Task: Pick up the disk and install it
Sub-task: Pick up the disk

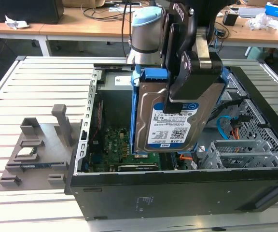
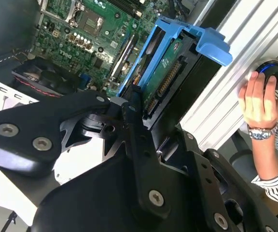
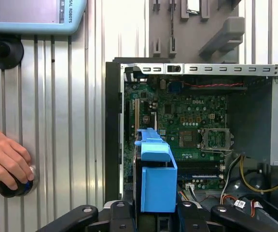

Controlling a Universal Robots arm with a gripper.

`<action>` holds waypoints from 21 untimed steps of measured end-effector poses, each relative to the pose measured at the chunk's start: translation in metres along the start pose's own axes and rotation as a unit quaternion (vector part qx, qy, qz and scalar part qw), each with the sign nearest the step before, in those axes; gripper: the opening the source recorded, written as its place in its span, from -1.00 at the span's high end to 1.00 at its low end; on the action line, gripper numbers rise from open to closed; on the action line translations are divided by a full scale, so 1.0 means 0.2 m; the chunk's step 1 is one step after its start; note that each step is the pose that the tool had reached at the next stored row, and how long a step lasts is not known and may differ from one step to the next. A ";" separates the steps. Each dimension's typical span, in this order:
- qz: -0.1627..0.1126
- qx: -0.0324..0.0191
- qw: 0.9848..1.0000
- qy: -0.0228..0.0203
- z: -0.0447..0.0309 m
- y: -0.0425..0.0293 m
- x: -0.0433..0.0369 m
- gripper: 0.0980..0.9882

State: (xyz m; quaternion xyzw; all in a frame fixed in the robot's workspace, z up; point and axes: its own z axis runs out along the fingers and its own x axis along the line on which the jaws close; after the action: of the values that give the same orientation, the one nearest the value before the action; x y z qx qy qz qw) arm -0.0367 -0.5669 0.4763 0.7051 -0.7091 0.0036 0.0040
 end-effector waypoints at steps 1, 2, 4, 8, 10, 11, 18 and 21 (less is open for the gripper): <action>0.000 0.000 1.000 0.000 0.000 0.000 0.011 0.41; 0.000 0.000 1.000 0.000 0.000 0.000 0.024 0.41; 0.000 0.000 1.000 0.000 0.001 0.000 0.084 0.41; 0.000 0.000 1.000 0.000 0.002 -0.001 0.128 0.41; 0.000 0.000 1.000 0.000 0.002 -0.001 0.148 0.41; 0.000 0.000 1.000 0.000 0.002 -0.001 0.155 0.41; 0.000 0.000 1.000 0.000 0.002 -0.030 0.163 0.41; 0.000 0.000 1.000 0.000 0.003 -0.085 0.163 0.41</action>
State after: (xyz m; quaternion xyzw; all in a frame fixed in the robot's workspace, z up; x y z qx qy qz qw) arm -0.0198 -0.5996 0.4761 0.7051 -0.7091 0.0036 0.0040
